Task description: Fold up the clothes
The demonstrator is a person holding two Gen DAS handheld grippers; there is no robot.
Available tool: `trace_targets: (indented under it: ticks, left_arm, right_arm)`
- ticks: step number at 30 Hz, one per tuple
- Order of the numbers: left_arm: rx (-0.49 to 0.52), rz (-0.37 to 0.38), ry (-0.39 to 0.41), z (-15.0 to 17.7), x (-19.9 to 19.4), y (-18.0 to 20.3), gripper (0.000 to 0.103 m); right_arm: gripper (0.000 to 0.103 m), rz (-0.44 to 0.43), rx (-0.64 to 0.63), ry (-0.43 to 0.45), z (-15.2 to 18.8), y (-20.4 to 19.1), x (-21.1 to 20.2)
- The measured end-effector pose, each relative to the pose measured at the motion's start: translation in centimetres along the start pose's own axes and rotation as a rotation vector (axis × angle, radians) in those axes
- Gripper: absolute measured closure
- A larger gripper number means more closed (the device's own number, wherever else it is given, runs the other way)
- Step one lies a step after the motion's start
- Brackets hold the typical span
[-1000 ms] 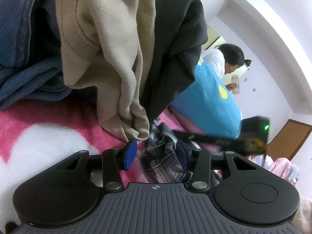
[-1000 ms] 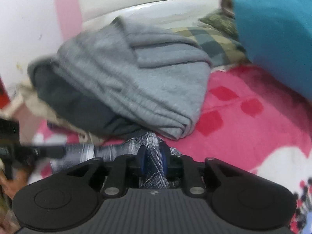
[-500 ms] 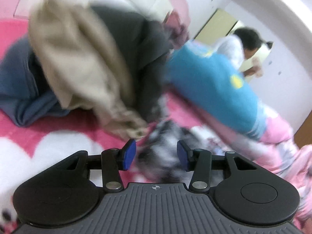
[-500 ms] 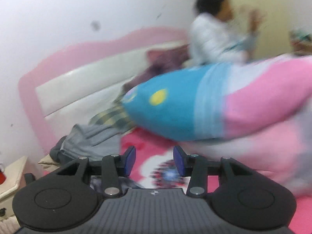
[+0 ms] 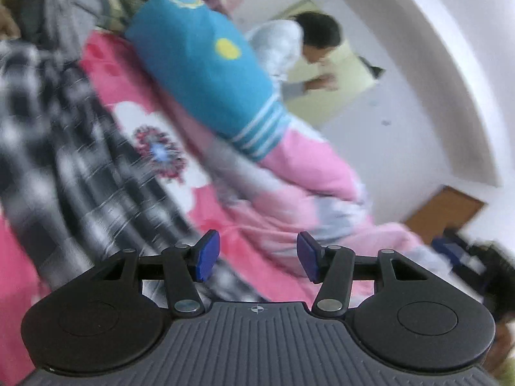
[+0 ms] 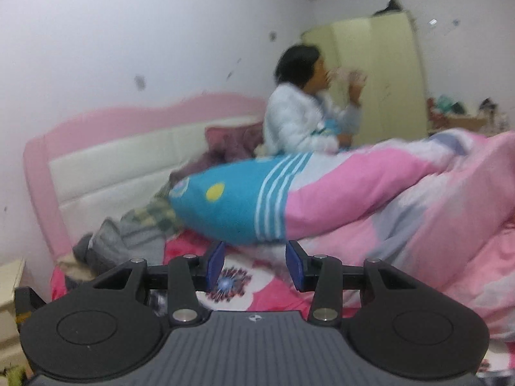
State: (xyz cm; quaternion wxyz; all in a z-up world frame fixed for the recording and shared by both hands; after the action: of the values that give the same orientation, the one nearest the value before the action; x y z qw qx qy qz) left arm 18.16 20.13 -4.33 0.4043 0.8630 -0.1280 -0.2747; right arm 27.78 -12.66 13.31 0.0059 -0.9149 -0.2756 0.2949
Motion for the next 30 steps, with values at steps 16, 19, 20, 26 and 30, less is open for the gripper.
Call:
trace_targets:
  ticks: [16, 19, 20, 26, 30]
  left_arm:
    - [-0.046, -0.396, 0.059, -0.1, 4.4, -5.5, 0.05]
    - [-0.052, -0.393, 0.053, 0.0, 4.4, -6.0, 0.05]
    - [-0.053, -0.393, 0.052, 0.1, 4.5, -6.1, 0.05]
    - [-0.033, -0.402, 0.043, 0.2, 4.8, -6.3, 0.05]
    - [-0.012, -0.413, 0.043, 0.3, 5.1, -6.2, 0.05]
  right_arm:
    - [0.059, -0.318, -0.291, -0.555, 3.3, -12.7, 37.0]
    - [0.093, -0.318, -0.331, -0.585, 4.5, -13.4, 38.7]
    - [0.1, -0.289, -0.346, -0.583, 4.7, -13.5, 39.1]
    - [0.101, -0.196, -0.357, -0.518, 4.1, -13.1, 39.9]
    - [0.1, -0.124, -0.383, -0.526, 5.6, -12.9, 42.2]
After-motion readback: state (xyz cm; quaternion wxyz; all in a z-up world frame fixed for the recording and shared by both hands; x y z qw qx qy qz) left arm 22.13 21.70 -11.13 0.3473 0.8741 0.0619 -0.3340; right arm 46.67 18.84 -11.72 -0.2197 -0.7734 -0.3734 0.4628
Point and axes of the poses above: each gripper's, at about its wrist camera, not at the fingertips, and x roughly the way its jaws point, y to its right, z to its underside, the point moved 5 cm from there along x, roughly the way its jaws point, and after that the axes turned 14 degrees about -y, right-handed, at the moved point
